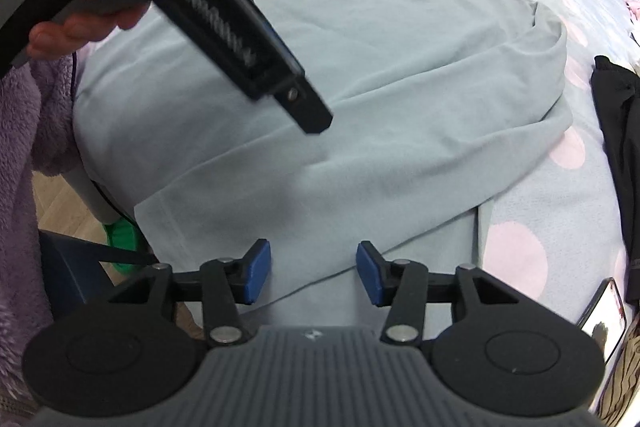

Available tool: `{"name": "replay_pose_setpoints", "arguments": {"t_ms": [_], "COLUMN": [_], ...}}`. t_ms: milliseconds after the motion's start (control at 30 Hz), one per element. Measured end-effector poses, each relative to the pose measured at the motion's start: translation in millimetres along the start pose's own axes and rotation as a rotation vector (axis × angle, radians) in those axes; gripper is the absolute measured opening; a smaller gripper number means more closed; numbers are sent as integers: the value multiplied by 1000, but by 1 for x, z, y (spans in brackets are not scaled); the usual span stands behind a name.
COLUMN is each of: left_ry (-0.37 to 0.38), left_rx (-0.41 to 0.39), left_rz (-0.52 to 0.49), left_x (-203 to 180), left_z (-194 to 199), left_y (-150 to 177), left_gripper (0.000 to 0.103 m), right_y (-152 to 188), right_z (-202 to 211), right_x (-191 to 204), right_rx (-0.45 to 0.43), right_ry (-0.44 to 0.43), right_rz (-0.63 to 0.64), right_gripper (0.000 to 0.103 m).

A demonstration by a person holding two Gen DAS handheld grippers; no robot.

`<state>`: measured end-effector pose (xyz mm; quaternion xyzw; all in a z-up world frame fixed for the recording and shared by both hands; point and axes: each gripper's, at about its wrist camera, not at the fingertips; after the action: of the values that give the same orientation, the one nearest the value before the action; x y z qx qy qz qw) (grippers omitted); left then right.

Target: Fold clothes

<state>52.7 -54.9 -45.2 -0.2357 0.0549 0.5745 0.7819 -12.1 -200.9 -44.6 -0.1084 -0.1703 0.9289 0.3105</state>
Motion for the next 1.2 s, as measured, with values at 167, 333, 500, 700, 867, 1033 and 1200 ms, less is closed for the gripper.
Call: {"name": "replay_pose_setpoints", "arguments": {"t_ms": [167,333,500,700,867,1033,1200], "left_ry": [-24,-29,-11,-4,-51,-39,-30], "left_rx": [40,32,9,-19,-53,-107,-204], "left_rz": [-73,-128,-103,-88,-24,102,222], "left_x": [-10,-18,-14,-12,4,36,61], "left_z": [-15,-13,-1,16,34,61,88], "left_y": [8,13,14,17,24,33,36], "left_gripper": [12,0,0,0,0,0,0], "right_y": [-2,-7,3,13,14,20,25], "right_z": [-1,-1,2,5,6,8,9], "right_x": [-2,0,1,6,7,-1,-38], "right_rx": [3,2,-12,10,10,8,-32], "right_ry": [1,12,32,44,49,83,163], "right_rz": [4,10,-13,-12,-15,-20,-143], "right_gripper": [54,54,58,59,61,61,58]}}
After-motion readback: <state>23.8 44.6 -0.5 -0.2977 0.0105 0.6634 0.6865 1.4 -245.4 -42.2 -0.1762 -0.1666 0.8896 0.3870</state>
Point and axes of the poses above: each gripper's, at about its wrist camera, not at the fingertips, and z roughly against the way its jaws point, x to its left, y to its underside, and after that the axes turned 11 degrees about z, right-handed
